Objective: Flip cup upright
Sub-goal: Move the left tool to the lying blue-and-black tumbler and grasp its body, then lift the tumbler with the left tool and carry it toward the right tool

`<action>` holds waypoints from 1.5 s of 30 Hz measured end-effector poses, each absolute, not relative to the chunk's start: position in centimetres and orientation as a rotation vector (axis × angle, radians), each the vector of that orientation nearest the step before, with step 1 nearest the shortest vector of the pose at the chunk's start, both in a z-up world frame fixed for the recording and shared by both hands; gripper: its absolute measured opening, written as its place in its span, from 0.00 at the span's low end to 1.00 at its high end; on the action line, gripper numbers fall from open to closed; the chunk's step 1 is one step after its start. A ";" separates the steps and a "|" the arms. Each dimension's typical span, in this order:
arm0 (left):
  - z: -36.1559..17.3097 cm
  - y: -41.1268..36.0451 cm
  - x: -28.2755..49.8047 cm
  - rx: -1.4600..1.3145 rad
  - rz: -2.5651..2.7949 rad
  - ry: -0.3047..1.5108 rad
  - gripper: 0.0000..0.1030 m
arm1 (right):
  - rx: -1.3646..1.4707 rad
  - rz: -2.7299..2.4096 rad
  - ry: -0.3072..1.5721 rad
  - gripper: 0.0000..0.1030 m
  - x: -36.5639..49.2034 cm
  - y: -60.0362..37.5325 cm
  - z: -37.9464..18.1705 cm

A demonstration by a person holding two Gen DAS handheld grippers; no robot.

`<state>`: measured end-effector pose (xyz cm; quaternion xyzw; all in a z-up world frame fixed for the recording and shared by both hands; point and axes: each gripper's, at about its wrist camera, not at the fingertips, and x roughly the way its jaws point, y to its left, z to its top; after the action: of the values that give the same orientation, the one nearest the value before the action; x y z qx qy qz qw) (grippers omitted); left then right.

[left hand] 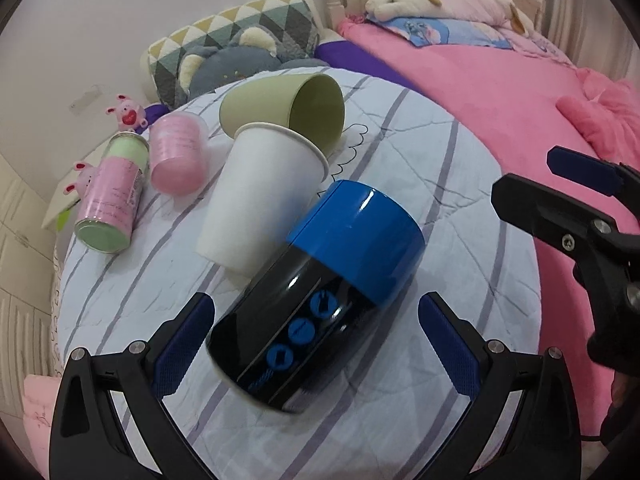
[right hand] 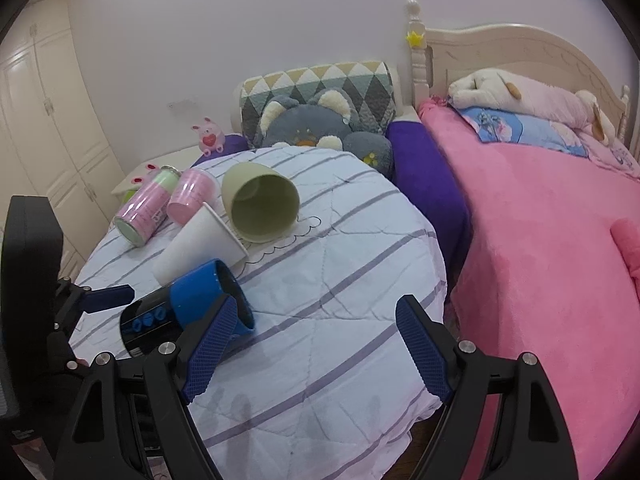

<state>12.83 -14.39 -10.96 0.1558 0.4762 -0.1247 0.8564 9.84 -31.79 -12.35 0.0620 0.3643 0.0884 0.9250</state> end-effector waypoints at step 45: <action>-10.7 -2.0 10.0 0.079 -0.124 1.035 0.74 | 0.054 0.316 0.758 0.81 9.7 -22.7 -12.1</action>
<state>10.00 -1.99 -10.66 0.0375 0.4943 -0.0591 0.8665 9.67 -22.70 -12.09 0.0262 0.3685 0.1535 0.9165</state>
